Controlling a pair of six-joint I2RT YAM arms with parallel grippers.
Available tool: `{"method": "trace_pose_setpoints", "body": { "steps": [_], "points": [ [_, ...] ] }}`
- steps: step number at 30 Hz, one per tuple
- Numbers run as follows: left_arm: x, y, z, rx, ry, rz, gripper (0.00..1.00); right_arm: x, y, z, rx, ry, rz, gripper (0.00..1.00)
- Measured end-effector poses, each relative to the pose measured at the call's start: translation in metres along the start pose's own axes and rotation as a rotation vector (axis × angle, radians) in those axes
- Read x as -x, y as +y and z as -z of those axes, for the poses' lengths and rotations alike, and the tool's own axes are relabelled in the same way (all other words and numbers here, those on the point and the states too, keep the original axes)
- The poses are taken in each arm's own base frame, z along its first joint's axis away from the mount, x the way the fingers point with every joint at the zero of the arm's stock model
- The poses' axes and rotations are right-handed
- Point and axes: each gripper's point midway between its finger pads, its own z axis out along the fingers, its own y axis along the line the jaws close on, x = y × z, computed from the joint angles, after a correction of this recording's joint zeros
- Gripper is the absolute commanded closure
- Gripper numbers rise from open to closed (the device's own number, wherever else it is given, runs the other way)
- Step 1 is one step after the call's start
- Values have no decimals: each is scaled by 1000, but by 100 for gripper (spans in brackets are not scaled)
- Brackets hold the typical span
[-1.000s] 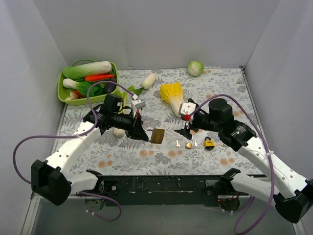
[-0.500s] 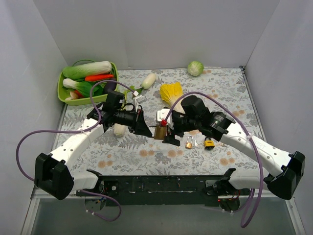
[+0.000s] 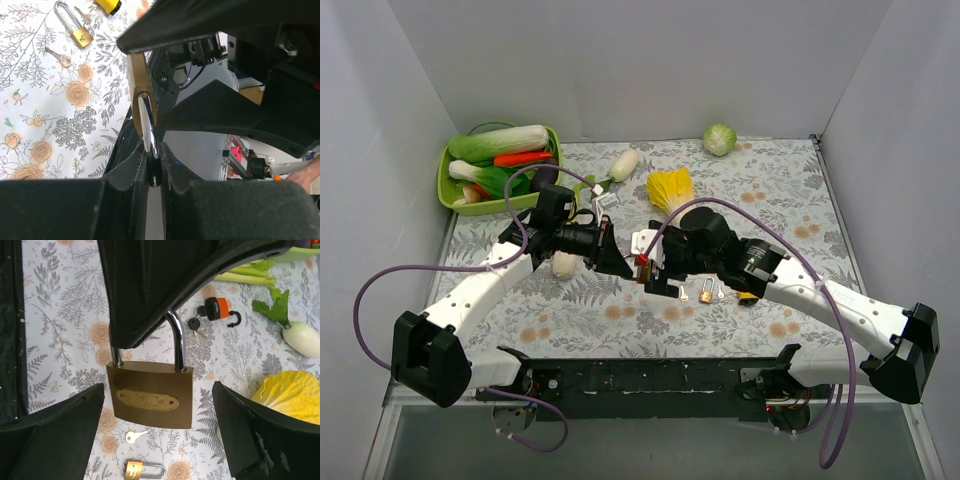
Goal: Lock with the key
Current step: Place the lock at the center of the board.
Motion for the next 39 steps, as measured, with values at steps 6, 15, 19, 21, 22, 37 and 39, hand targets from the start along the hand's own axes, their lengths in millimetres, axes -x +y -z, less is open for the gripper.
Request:
{"method": "trace_pose_setpoints", "body": {
  "steps": [6, 15, 19, 21, 22, 37, 39],
  "points": [
    [0, -2, 0, -13, 0, 4, 100, -10, -2, -5, -24, 17, 1, 4],
    [3, -4, -1, -19, -10, 5, 100, -5, 7, -8, -2, -1, 26, 9],
    [3, -4, -1, -20, -10, 9, 100, -3, 4, -9, -20, -1, 31, 16],
    [3, -4, -1, -20, -10, 12, 100, -4, 2, -10, -30, 3, 31, 19],
    [3, -4, -1, -20, -10, 14, 100, -5, 1, -11, -36, 8, 31, 20],
    [6, -1, -4, -29, -14, 15, 51, -18, -3, -15, -64, 50, 19, 99],
    [8, -5, -2, -47, -20, 14, 30, -25, -1, -17, -60, 78, 1, 99]
  ]
}}
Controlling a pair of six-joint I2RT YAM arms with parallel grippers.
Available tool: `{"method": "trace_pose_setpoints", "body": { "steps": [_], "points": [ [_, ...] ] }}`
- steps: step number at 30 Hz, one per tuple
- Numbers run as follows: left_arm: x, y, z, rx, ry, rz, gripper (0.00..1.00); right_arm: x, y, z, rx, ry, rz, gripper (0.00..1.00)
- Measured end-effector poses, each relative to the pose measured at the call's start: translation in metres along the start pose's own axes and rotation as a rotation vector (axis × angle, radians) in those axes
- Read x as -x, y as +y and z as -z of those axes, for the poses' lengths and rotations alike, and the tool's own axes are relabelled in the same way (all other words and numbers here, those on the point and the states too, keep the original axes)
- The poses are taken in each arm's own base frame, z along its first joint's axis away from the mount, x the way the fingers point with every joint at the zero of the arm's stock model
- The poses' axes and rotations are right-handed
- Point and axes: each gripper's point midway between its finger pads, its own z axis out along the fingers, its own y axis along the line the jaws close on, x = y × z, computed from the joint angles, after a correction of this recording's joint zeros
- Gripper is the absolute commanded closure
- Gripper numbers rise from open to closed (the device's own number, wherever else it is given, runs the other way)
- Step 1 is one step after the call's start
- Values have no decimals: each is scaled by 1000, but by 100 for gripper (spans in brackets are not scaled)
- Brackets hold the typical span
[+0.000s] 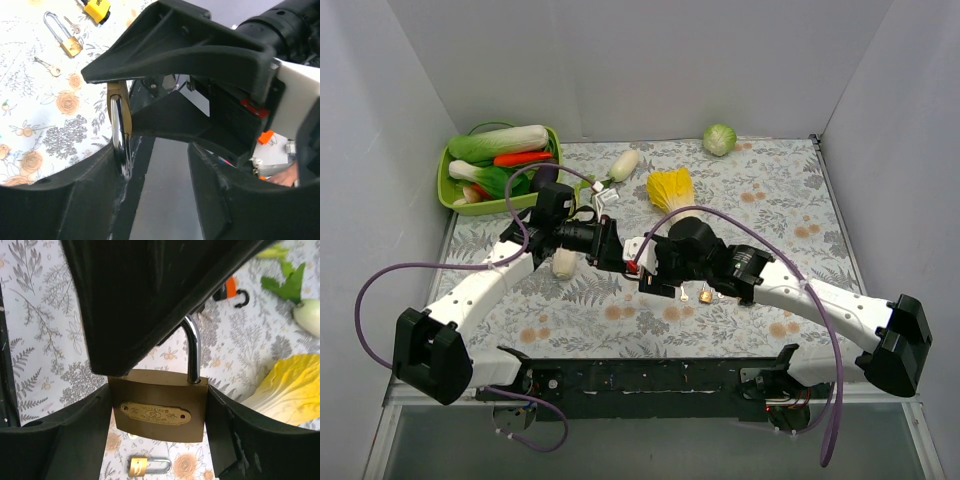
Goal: Lock with the key
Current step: Place the lock at the center of the board.
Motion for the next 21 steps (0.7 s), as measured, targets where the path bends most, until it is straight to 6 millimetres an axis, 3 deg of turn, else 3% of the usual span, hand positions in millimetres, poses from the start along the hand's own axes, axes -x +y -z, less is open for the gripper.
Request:
{"method": "trace_pose_setpoints", "body": {
  "steps": [3, 5, 10, 14, 18, 21],
  "points": [
    [3, 2, 4, 3, -15, 17, 7, -15, 6, -4, 17, 59, -51, 99],
    [11, 10, 14, 33, -53, 29, 2, -24, 10, -4, 27, 94, -109, 99],
    [39, 48, 57, 189, -218, 63, 2, -54, 15, -3, 6, 190, -355, 99],
    [53, 78, 84, 338, -316, 101, 2, -91, 20, -5, -74, 298, -652, 99],
    [66, 85, 95, 426, -359, 92, 2, -122, 28, -7, -173, 409, -901, 99],
    [71, 86, 100, 456, -380, 81, 2, -131, 30, -15, -224, 446, -1025, 99]
  ]
}}
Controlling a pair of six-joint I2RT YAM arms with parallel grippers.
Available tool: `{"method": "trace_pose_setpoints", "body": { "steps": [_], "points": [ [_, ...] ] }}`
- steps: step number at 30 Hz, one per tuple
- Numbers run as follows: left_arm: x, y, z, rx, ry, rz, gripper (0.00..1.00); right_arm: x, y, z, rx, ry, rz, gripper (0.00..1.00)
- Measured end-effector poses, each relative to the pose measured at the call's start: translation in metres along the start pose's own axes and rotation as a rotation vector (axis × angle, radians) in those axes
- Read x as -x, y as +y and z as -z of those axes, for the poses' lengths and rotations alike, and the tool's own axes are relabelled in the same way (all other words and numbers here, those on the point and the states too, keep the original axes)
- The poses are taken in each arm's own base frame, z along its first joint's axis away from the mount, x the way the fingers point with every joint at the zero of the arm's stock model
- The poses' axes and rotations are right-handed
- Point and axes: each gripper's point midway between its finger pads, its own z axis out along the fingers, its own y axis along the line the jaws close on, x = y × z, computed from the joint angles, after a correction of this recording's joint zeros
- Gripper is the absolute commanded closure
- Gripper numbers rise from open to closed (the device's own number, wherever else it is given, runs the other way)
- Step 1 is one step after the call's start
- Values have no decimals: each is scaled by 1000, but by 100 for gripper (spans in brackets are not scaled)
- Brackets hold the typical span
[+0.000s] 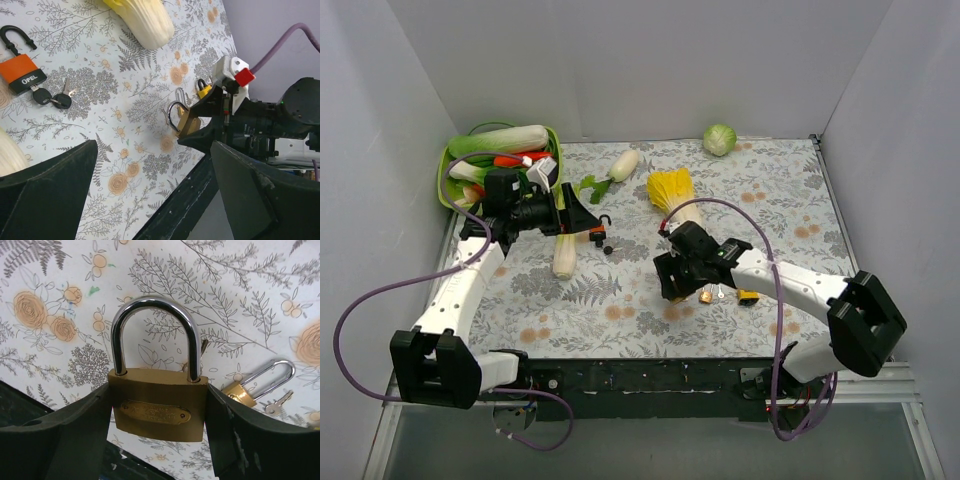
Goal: Lock with the key
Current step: Place the lock at the center of the board.
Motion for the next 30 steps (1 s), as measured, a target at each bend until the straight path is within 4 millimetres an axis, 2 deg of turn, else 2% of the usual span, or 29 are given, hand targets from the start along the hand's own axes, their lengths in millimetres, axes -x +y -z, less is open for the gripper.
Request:
{"method": "trace_pose_setpoints", "body": {
  "steps": [8, 17, 20, 25, 28, 30],
  "points": [
    [-6, 8, 5, 39, -13, 10, 2, -5, 2, -28, -55, 85, -200, 99],
    [-3, 21, 9, 72, -32, 8, 2, -11, 10, -52, -68, 175, -311, 99],
    [-2, 26, 10, 81, -35, 6, 2, -18, 10, -57, -81, 207, -341, 97],
    [-4, 37, 10, 91, -34, 28, 2, -17, 15, -58, -77, 221, -383, 97],
    [-9, 43, 8, 96, -23, 47, 2, -15, 16, -60, -78, 226, -397, 91],
    [-13, 45, 8, 99, -15, 57, 2, -14, 17, -60, -78, 226, -409, 80]
  ]
}}
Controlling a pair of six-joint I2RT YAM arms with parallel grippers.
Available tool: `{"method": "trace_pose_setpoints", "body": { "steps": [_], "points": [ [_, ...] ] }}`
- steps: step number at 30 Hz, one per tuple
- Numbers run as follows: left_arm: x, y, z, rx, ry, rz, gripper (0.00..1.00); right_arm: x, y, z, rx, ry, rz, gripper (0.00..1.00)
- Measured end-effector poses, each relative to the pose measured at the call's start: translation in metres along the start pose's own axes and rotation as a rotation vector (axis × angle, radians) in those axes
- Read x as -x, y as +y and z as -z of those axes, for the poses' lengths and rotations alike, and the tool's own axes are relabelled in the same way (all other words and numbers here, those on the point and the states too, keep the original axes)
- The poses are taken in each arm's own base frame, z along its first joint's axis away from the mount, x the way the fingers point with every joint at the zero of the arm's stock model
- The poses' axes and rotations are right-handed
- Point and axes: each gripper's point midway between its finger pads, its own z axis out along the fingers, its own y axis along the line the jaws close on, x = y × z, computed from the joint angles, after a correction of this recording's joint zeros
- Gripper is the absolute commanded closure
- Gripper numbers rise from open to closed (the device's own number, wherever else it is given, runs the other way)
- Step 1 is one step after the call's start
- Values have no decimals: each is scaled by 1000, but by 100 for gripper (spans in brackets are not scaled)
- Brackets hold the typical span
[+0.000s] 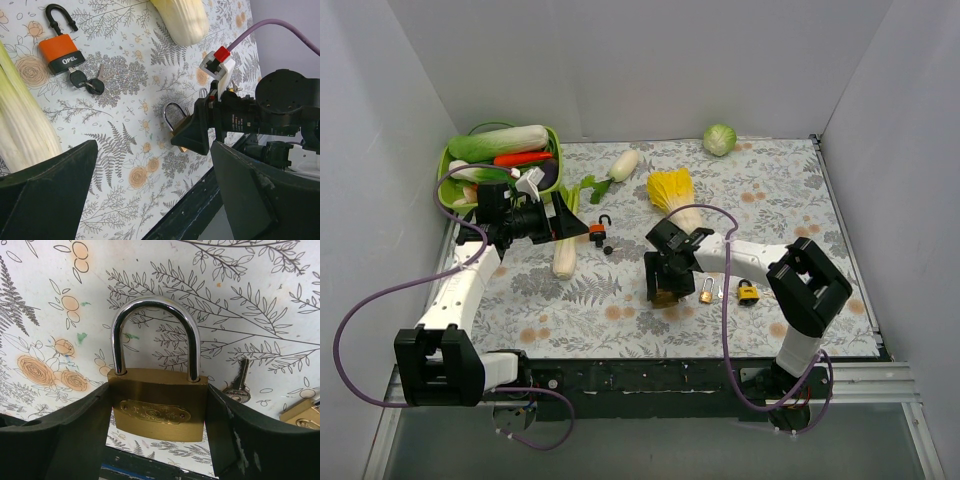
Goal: Lock with the key
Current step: Place the lock at the center of the board, then pick up the lock from the center of the board.
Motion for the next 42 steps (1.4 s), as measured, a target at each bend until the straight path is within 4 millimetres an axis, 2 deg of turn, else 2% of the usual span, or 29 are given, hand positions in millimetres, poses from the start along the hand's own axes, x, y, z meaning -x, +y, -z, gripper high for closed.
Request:
{"method": "trace_pose_setpoints", "body": {
  "steps": [1, 2, 7, 11, 16, 20, 27, 30, 32, 34, 38, 41, 42],
  "points": [
    [0, 1, 0, 1, 0, 0, 2, 0, 0, 0, -1, 0, -6, 74],
    [0, 1, 0, 1, 1, -2, 2, 0, 0, 0, -2, 2, -9, 58],
    [0, 2, 0, 1, 0, -16, 2, 1, 1, 0, -2, 3, -34, 52],
    [0, 2, -1, 2, 2, -14, 2, 1, 1, 0, -2, 3, -44, 33],
    [-2, 6, -3, 8, 11, -4, 2, 1, 1, 0, -2, 3, -48, 15],
    [-2, 11, -7, 19, 23, 9, 2, 3, 3, 0, 10, 2, -68, 9],
    [0, 14, -10, 26, 29, 16, 2, 3, 6, 2, 29, 6, -67, 7],
    [4, 15, -13, 25, 28, 15, 5, 6, 8, 4, 36, -3, -42, 7],
    [7, 18, -17, 29, 33, 16, 12, 14, 13, 9, 54, -27, -8, 6],
    [8, 24, -23, 44, 46, 12, 14, 28, 24, 21, 91, -77, 39, 5],
    [14, 39, -44, 99, 77, -3, 18, 68, 48, 59, 169, -255, 160, 3],
    [16, 50, -67, 163, 102, -26, 19, 92, 53, 87, 175, -396, 240, 3],
    [16, 52, -75, 191, 109, -37, 17, 97, 51, 95, 165, -433, 261, 3]
  ]
}}
